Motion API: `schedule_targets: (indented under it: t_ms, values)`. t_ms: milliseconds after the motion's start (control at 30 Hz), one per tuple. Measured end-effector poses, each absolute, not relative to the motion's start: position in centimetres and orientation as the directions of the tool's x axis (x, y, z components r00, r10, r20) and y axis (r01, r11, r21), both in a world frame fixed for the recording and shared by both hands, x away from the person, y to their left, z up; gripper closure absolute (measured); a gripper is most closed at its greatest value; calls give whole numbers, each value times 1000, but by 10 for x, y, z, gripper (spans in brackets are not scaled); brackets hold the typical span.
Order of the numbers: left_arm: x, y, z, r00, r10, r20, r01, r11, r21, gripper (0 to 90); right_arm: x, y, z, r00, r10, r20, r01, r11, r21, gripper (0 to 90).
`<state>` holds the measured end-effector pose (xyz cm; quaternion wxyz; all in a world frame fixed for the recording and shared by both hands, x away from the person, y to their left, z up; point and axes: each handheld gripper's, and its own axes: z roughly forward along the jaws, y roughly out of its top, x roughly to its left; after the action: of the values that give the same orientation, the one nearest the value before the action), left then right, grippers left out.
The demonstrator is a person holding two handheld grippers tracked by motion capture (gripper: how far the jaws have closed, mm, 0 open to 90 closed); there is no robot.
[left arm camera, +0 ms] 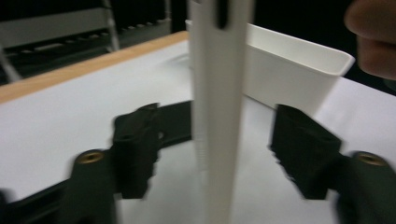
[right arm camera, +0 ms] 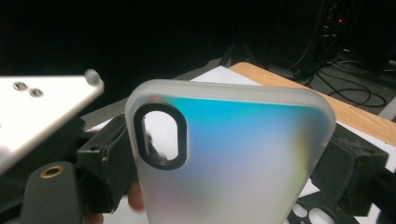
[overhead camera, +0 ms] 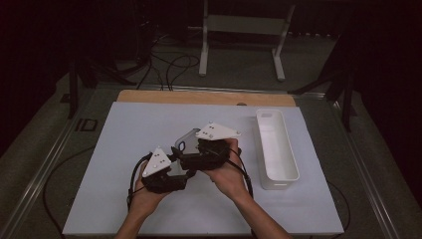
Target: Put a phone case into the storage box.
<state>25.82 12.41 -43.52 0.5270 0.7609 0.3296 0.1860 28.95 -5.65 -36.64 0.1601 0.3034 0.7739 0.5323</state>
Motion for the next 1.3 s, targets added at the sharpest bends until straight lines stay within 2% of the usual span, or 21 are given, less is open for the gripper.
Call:
schedule_targets:
  t_ms: [133, 200, 233, 800, 1067, 1300]
  values:
    - [258, 132, -434, 676, 734, -63, 303, -200, 932, 96, 289, -57, -366, -764, 641, 71, 296, 251, 922, 167]
    - [258, 136, -435, 676, 735, -52, 296, -205, 933, 12, 289, -58, -366, -764, 641, 68, 294, 252, 922, 167]
    - [257, 139, -436, 683, 729, -50, 284, -202, 937, 3, 289, -58, -366, -764, 642, 67, 293, 253, 922, 168]
    - [250, 183, -464, 587, 809, 9, 269, -206, 941, 1, 292, -69, -365, -742, 669, 49, 289, 253, 923, 168]
    - [238, 205, -480, 505, 863, 31, 274, -195, 942, 1, 294, -74, -362, -734, 678, 45, 282, 244, 928, 167]
    - [239, 214, -489, 460, 888, 9, 295, -163, 941, 1, 299, -76, -358, -725, 688, 33, 278, 248, 928, 167]
